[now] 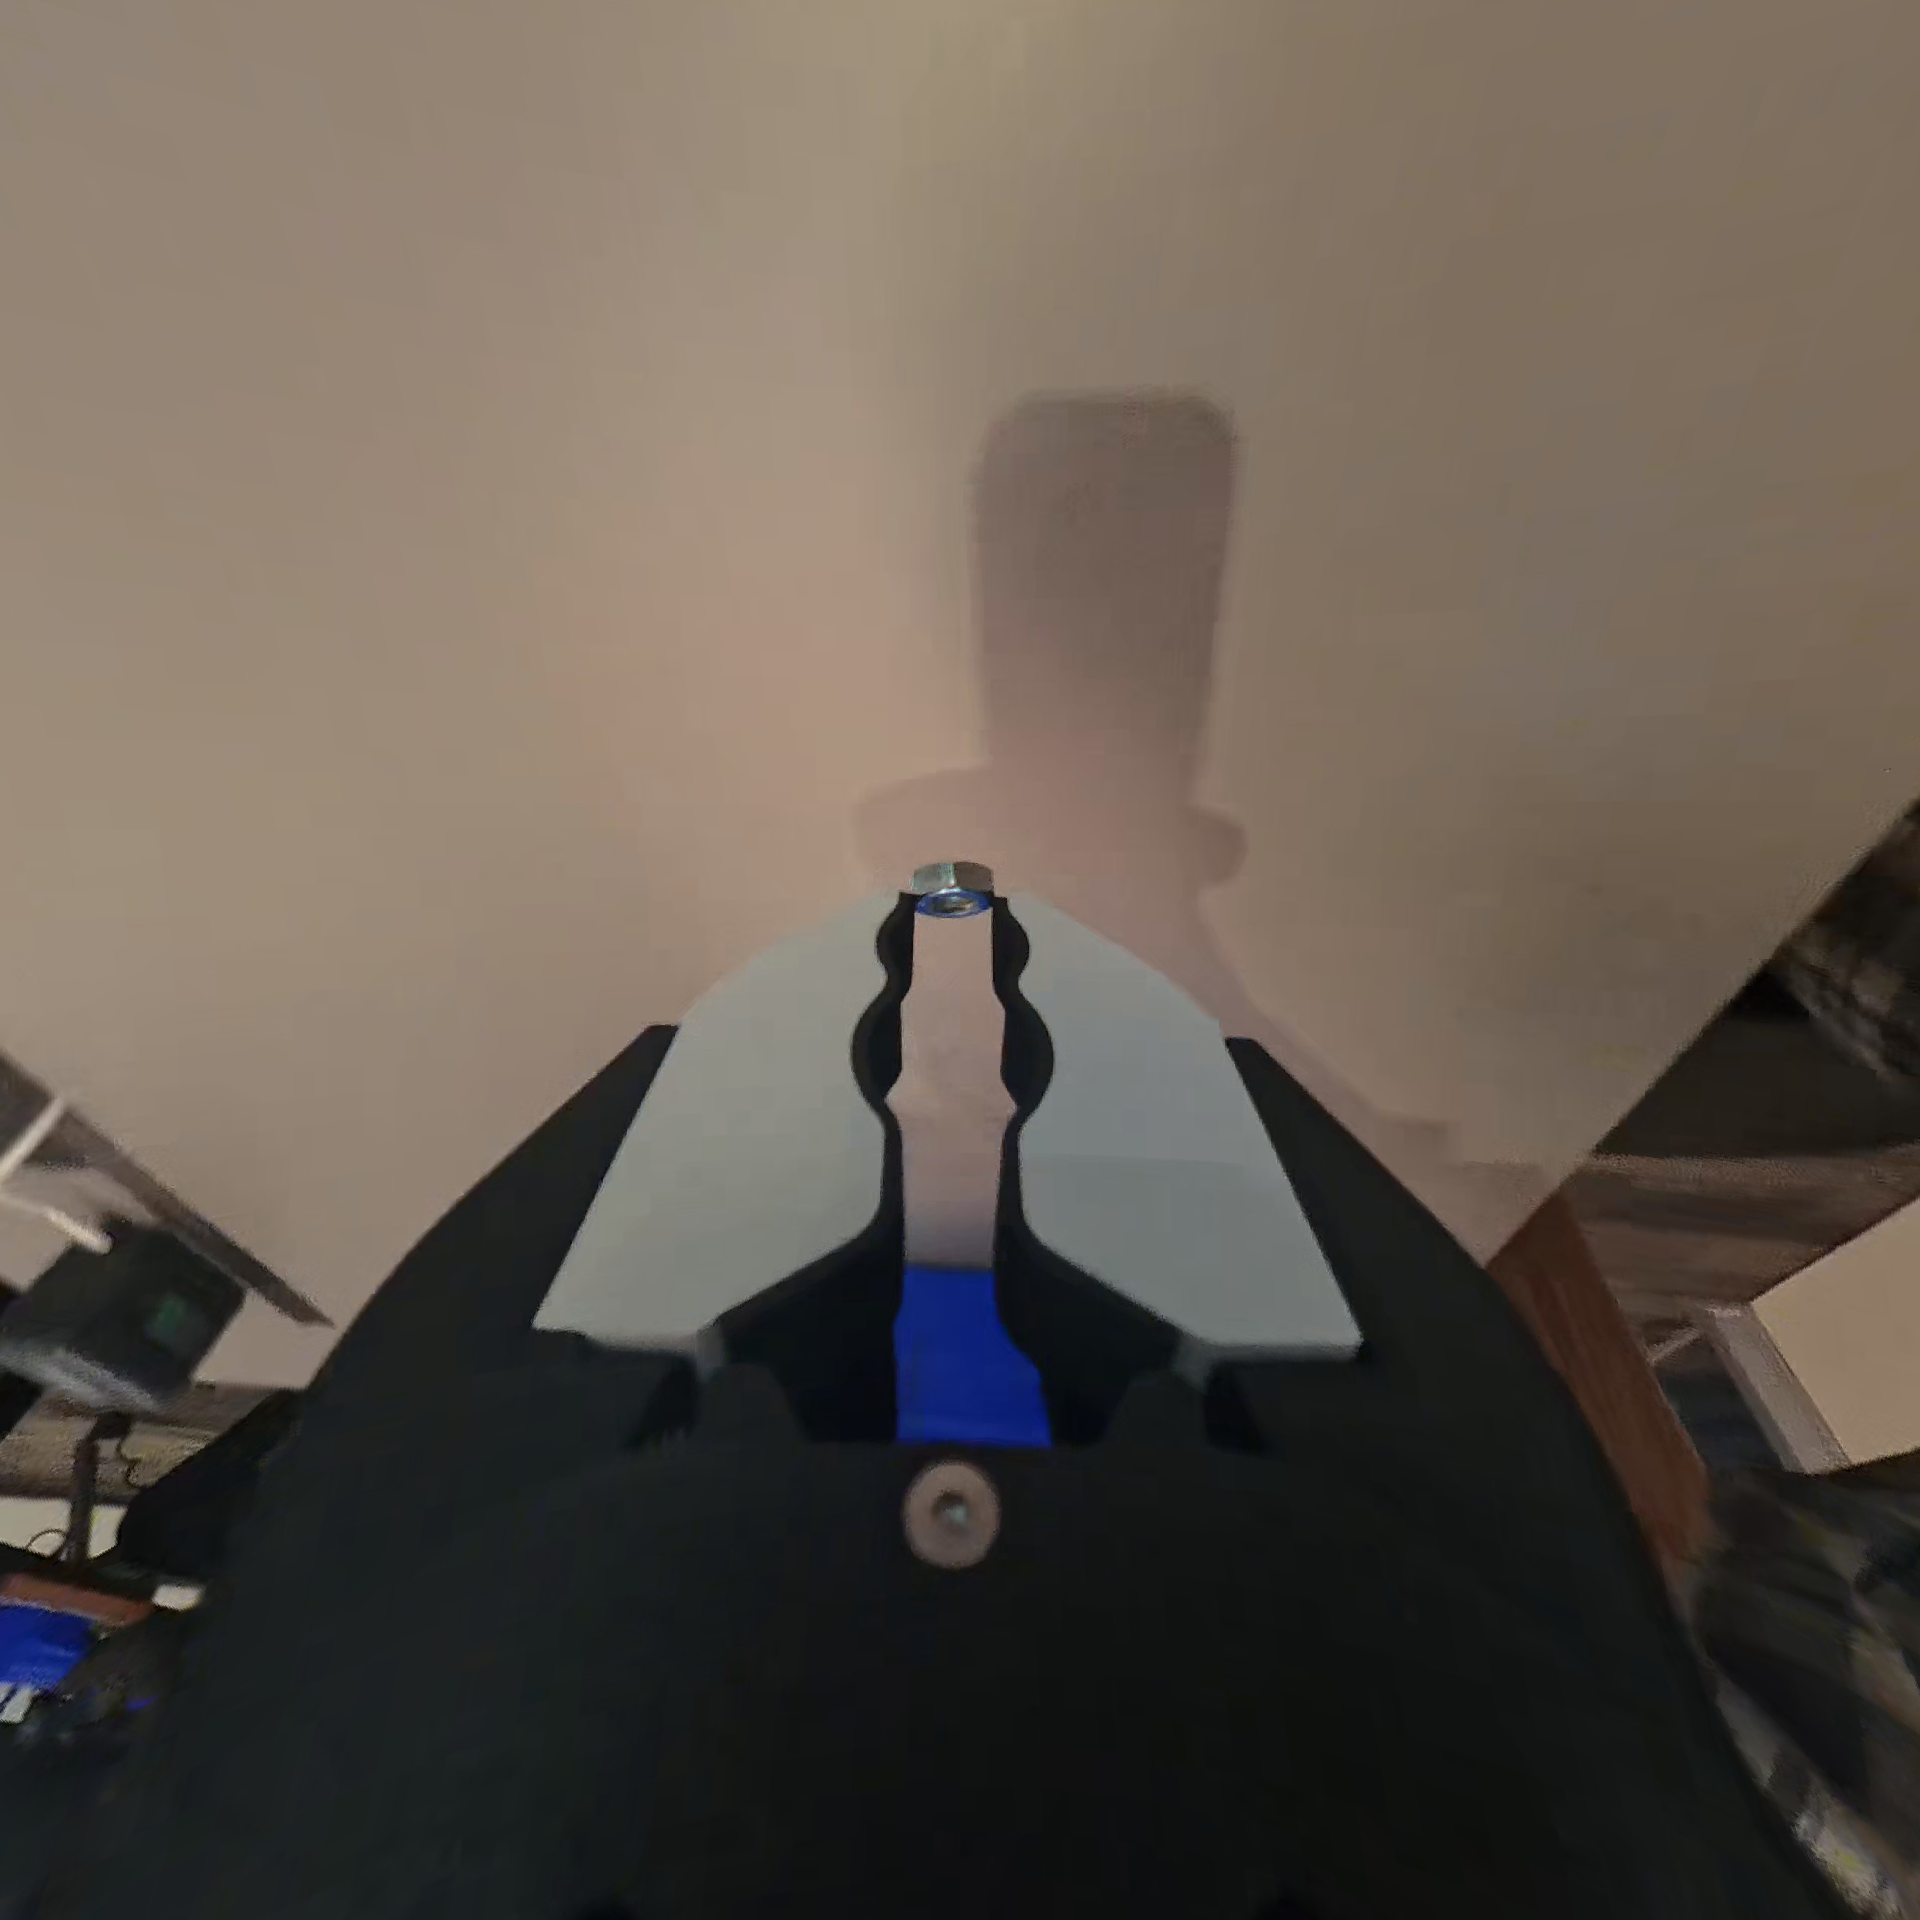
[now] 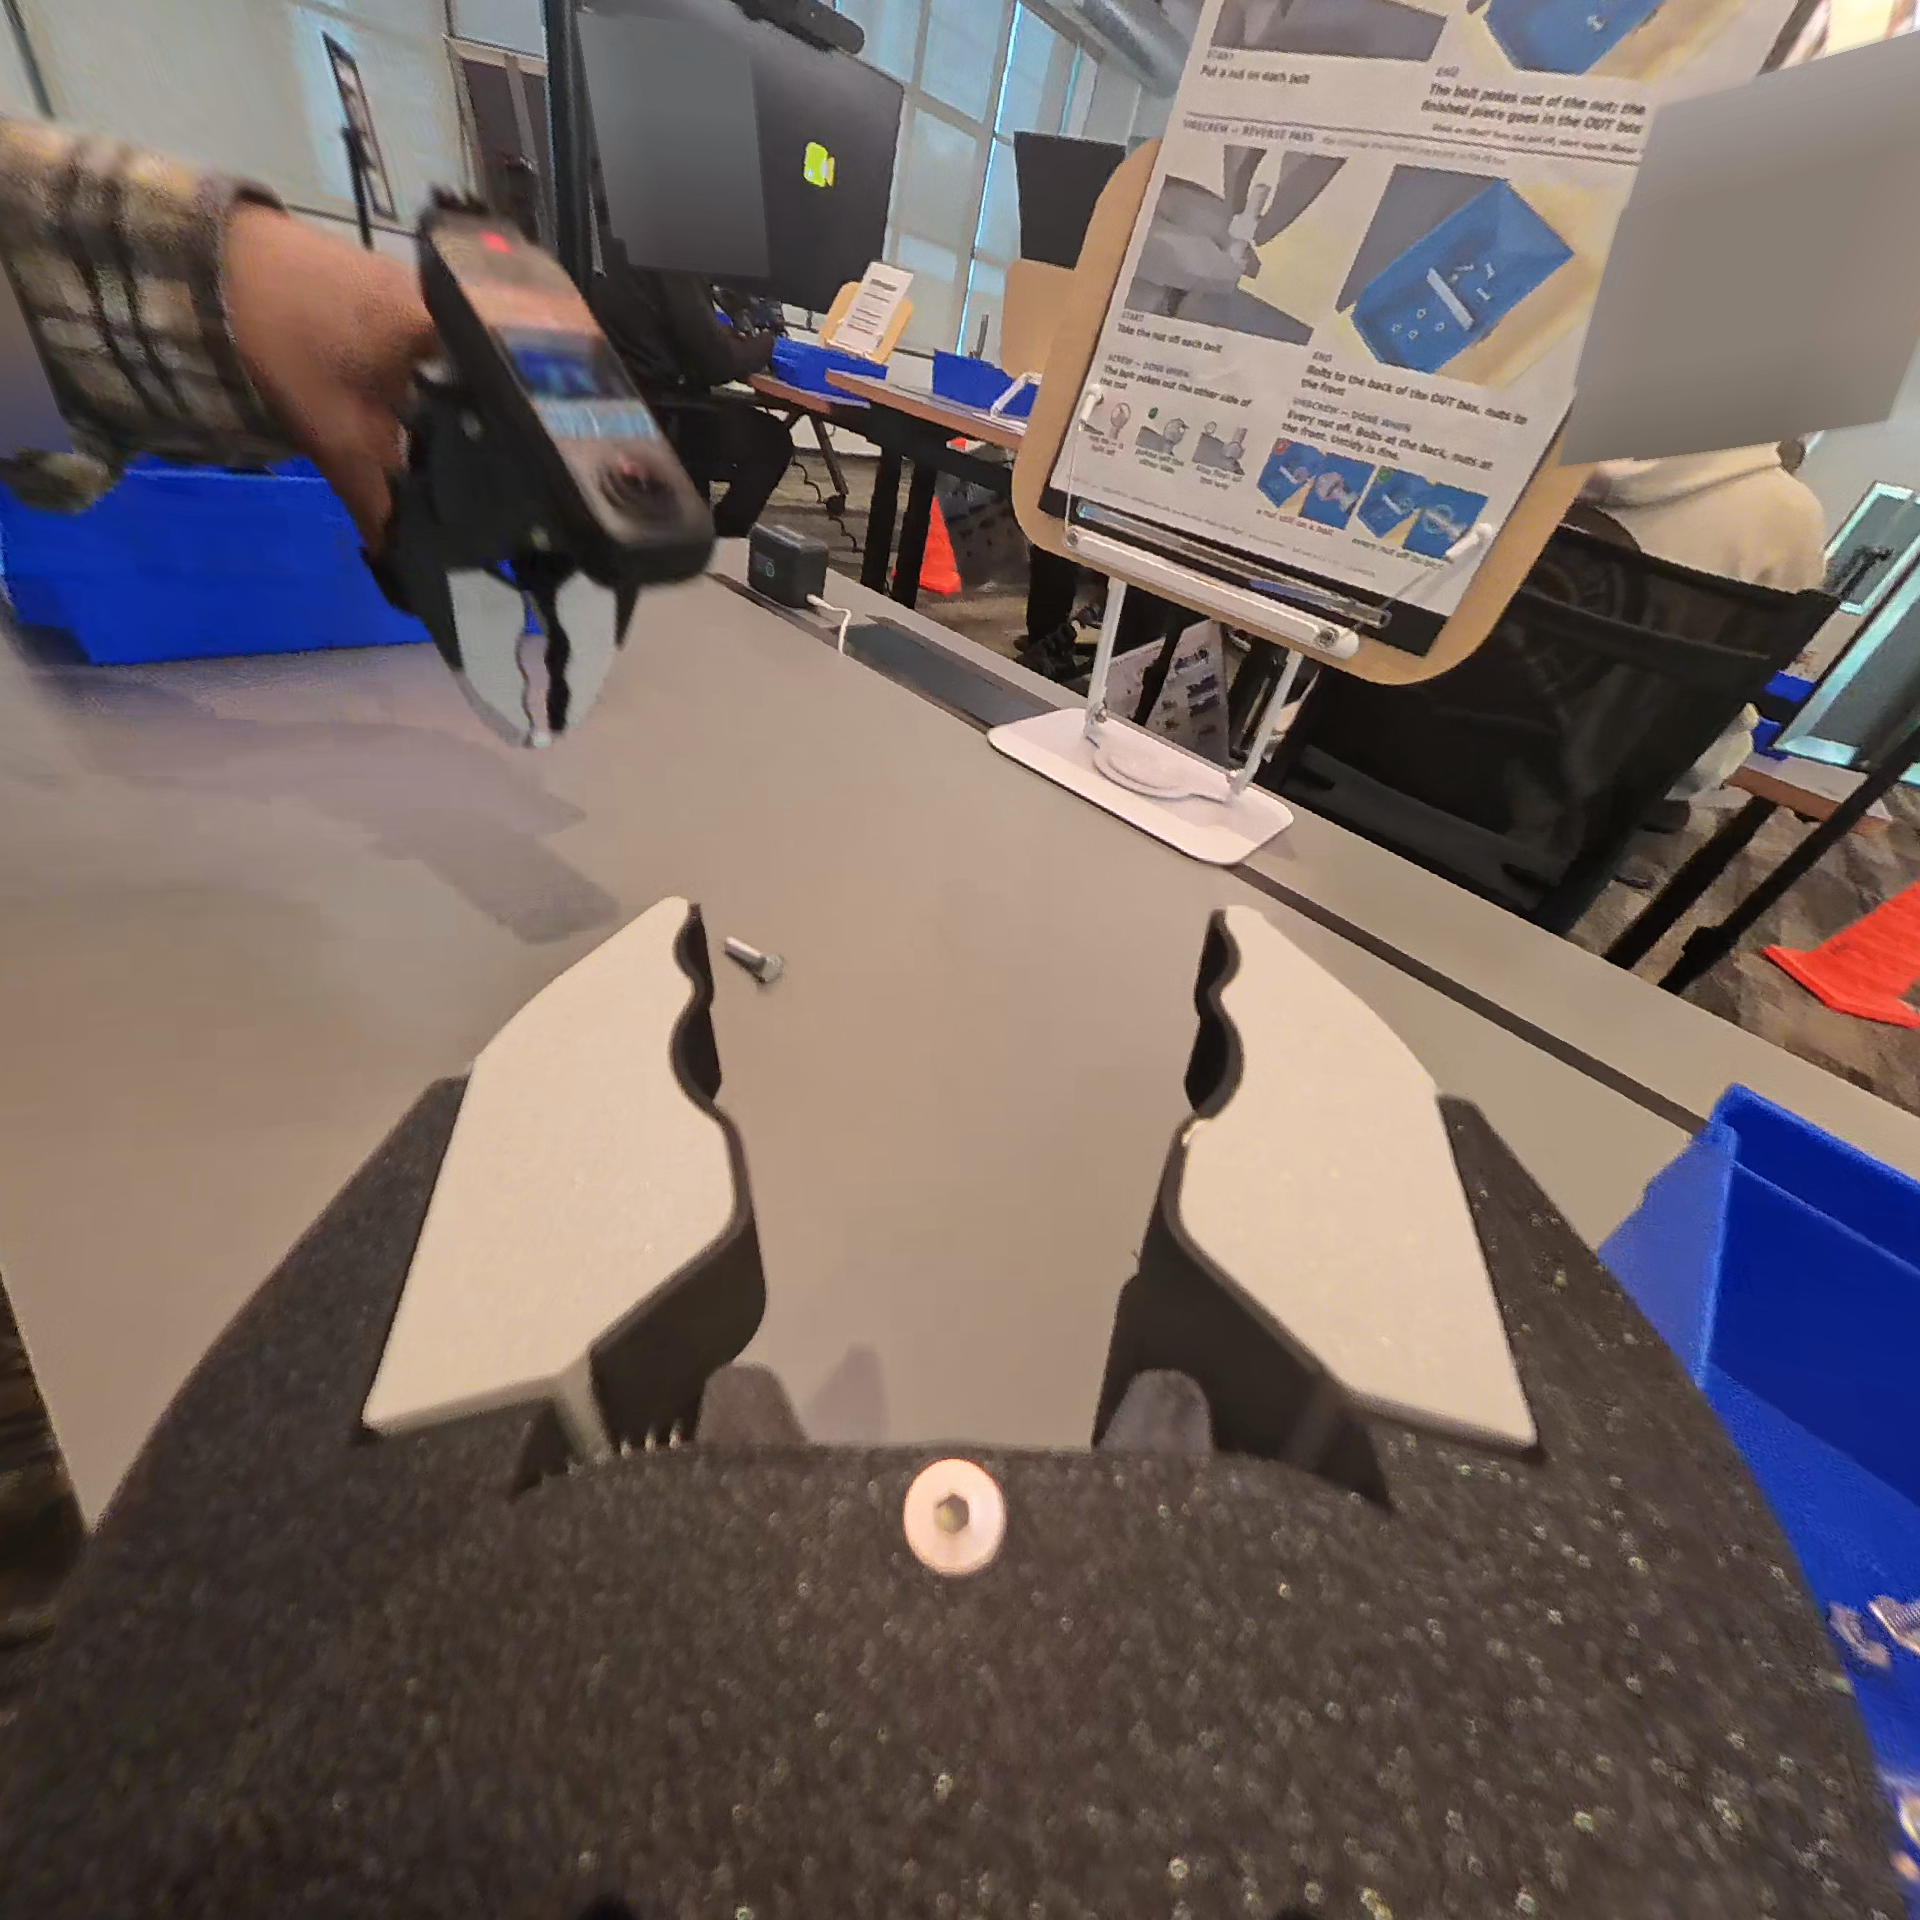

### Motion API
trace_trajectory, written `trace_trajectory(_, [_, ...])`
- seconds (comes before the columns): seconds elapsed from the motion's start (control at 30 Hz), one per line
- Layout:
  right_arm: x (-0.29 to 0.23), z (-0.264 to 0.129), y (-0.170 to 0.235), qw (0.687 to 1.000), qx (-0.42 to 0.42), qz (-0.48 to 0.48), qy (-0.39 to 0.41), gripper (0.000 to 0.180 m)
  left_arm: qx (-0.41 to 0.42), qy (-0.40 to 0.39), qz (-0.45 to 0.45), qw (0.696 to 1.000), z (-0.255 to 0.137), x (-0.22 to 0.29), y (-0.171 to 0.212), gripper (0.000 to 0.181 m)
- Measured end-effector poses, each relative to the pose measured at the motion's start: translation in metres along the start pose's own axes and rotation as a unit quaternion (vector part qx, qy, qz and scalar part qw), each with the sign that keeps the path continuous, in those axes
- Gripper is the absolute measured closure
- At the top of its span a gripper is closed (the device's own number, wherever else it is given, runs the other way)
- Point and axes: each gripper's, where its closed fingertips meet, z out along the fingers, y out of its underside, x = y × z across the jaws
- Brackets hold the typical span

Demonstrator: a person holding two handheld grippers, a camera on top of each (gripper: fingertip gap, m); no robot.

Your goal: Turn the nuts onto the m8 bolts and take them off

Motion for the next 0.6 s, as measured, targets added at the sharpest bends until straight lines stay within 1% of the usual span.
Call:
trace_trajectory(0.1, [0.006,-0.010,0.005,1.000,-0.004,0.004,0.011,0.091,-0.014,0.030,0.005,0.999,0.024,0.007,-0.039,0.167])
trace_trajectory(0.2, [0.012,-0.016,0.010,1.000,-0.006,0.011,0.019,0.091,-0.023,0.039,0.002,0.999,0.039,0.008,-0.060,0.167])
trace_trajectory(0.33, [0.016,-0.015,0.017,1.000,-0.010,0.020,0.019,0.091,-0.013,0.041,-0.016,0.999,0.044,0.006,-0.074,0.167])
trace_trajectory(0.43, [0.016,-0.010,0.023,1.000,-0.013,0.024,0.013,0.091,0.008,0.039,-0.033,0.999,0.043,0.003,-0.083,0.167])
trace_trajectory(0.6, [0.013,-0.001,0.032,0.999,-0.022,0.032,0.004,0.091,0.011,0.031,-0.051,0.998,0.043,0.002,-0.085,0.167])
